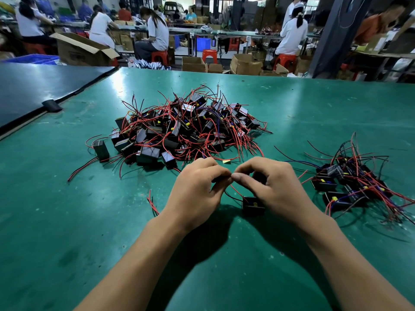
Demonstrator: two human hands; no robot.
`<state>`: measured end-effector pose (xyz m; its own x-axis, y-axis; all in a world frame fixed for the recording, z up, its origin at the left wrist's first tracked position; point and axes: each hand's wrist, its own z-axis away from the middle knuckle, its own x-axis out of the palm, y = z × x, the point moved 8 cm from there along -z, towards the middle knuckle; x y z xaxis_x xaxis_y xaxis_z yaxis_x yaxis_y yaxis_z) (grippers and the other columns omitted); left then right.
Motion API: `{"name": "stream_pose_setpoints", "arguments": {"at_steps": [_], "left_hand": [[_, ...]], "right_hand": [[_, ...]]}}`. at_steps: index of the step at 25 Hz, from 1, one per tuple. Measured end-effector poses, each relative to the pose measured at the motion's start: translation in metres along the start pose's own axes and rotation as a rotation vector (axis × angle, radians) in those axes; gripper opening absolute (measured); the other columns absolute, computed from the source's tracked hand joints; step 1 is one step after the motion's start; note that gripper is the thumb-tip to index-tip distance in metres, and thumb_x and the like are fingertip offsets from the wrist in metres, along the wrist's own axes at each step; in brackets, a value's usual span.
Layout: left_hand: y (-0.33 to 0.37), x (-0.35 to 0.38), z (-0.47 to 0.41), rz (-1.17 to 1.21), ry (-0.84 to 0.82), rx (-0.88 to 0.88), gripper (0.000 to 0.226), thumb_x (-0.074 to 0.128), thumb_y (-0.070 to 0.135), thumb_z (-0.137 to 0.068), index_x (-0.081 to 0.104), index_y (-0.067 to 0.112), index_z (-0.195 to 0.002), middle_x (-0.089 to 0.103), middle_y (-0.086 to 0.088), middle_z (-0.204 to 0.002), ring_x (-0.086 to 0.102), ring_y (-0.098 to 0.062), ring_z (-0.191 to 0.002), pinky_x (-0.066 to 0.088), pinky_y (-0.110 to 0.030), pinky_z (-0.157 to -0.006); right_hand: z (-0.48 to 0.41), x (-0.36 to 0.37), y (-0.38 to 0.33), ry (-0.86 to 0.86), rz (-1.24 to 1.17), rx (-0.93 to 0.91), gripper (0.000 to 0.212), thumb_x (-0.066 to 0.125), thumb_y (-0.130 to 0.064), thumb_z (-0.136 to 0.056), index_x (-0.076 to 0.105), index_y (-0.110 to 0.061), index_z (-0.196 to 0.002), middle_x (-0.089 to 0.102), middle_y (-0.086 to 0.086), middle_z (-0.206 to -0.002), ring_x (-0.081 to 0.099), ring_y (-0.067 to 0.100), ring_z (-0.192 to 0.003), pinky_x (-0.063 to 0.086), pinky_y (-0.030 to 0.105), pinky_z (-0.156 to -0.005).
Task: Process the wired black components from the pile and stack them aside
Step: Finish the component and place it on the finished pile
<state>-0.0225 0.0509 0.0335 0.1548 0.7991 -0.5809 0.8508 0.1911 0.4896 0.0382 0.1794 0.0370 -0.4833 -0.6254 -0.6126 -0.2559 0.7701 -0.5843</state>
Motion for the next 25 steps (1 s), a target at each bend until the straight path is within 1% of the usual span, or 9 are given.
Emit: {"name": "stream_pose_setpoints", "arguments": {"at_steps": [2, 4, 6, 8, 10, 13, 16, 22, 25], "left_hand": [[0.005, -0.002, 0.0, -0.08, 0.021, 0.043, 0.01, 0.07, 0.019, -0.087, 0.076, 0.01, -0.09, 0.063, -0.001, -0.078, 0.057, -0.023, -0.074, 0.048, -0.041, -0.066], [0.008, -0.002, 0.001, -0.124, 0.03, 0.061, 0.009, 0.071, 0.019, -0.086, 0.076, 0.012, -0.09, 0.064, 0.0, -0.078, 0.058, -0.023, -0.074, 0.048, -0.043, -0.066], [0.005, 0.0, 0.001, -0.085, 0.007, 0.032, 0.01, 0.07, 0.019, -0.087, 0.076, 0.013, -0.092, 0.065, 0.0, -0.08, 0.059, -0.023, -0.076, 0.048, -0.044, -0.067], [0.002, 0.001, 0.001, -0.018, -0.013, -0.017, 0.01, 0.069, 0.018, -0.088, 0.076, 0.013, -0.093, 0.066, 0.0, -0.082, 0.06, -0.021, -0.078, 0.049, -0.044, -0.069], [-0.002, 0.002, 0.001, 0.026, -0.02, -0.064, 0.009, 0.07, 0.016, -0.088, 0.076, 0.011, -0.093, 0.066, 0.0, -0.083, 0.06, -0.02, -0.079, 0.05, -0.041, -0.071], [-0.007, 0.0, -0.001, 0.067, -0.021, -0.129, 0.008, 0.072, 0.016, -0.087, 0.076, 0.011, -0.093, 0.065, 0.001, -0.083, 0.06, -0.016, -0.08, 0.049, -0.037, -0.075], [-0.009, 0.0, -0.001, 0.096, -0.042, -0.165, 0.009, 0.072, 0.015, -0.087, 0.075, 0.011, -0.094, 0.065, 0.003, -0.085, 0.06, -0.013, -0.083, 0.049, -0.032, -0.078], [-0.009, -0.001, -0.001, 0.112, -0.055, -0.194, 0.009, 0.072, 0.012, -0.087, 0.075, 0.011, -0.095, 0.065, 0.006, -0.085, 0.06, -0.011, -0.085, 0.045, -0.021, -0.08], [-0.01, -0.001, -0.001, 0.131, -0.055, -0.209, 0.01, 0.072, 0.011, -0.087, 0.076, 0.011, -0.096, 0.064, 0.009, -0.083, 0.059, -0.008, -0.084, 0.041, -0.013, -0.078]], "right_hand": [[0.001, 0.011, 0.017, -0.055, -0.074, 0.226, 0.017, 0.07, -0.024, -0.093, 0.066, -0.021, -0.076, 0.054, -0.015, -0.059, 0.044, 0.0, -0.054, 0.035, 0.013, -0.056], [0.004, 0.021, 0.027, -0.126, -0.163, 0.39, 0.021, 0.064, -0.027, -0.096, 0.065, -0.016, -0.077, 0.049, -0.011, -0.06, 0.04, 0.006, -0.057, 0.035, 0.024, -0.059], [0.006, 0.025, 0.031, -0.165, -0.275, 0.484, 0.024, 0.062, -0.026, -0.098, 0.063, -0.015, -0.076, 0.046, -0.007, -0.061, 0.039, 0.01, -0.058, 0.034, 0.029, -0.058], [0.007, 0.025, 0.03, -0.169, -0.378, 0.524, 0.023, 0.063, -0.024, -0.097, 0.063, -0.016, -0.075, 0.049, -0.008, -0.058, 0.04, 0.009, -0.055, 0.035, 0.025, -0.055], [0.006, 0.018, 0.026, -0.121, -0.388, 0.474, 0.019, 0.067, -0.026, -0.094, 0.068, -0.016, -0.078, 0.058, -0.008, -0.06, 0.046, 0.008, -0.054, 0.04, 0.021, -0.055], [0.003, -0.003, 0.016, 0.032, -0.235, 0.274, 0.003, 0.076, -0.021, -0.087, 0.074, -0.02, -0.085, 0.065, -0.011, -0.061, 0.056, 0.007, -0.052, 0.045, 0.017, -0.056], [0.003, -0.007, 0.007, 0.073, -0.168, 0.145, 0.008, 0.08, -0.012, -0.082, 0.077, -0.017, -0.088, 0.068, -0.02, -0.066, 0.061, 0.009, -0.051, 0.045, 0.015, -0.055], [0.002, -0.005, 0.003, 0.068, -0.117, 0.051, 0.013, 0.081, -0.01, -0.081, 0.077, -0.016, -0.092, 0.073, -0.008, -0.082, 0.064, 0.013, -0.055, 0.05, 0.019, -0.057], [0.002, -0.003, 0.006, 0.074, -0.129, 0.066, 0.014, 0.081, -0.01, -0.082, 0.077, -0.017, -0.094, 0.073, -0.012, -0.08, 0.065, 0.011, -0.054, 0.048, 0.016, -0.058]]}}
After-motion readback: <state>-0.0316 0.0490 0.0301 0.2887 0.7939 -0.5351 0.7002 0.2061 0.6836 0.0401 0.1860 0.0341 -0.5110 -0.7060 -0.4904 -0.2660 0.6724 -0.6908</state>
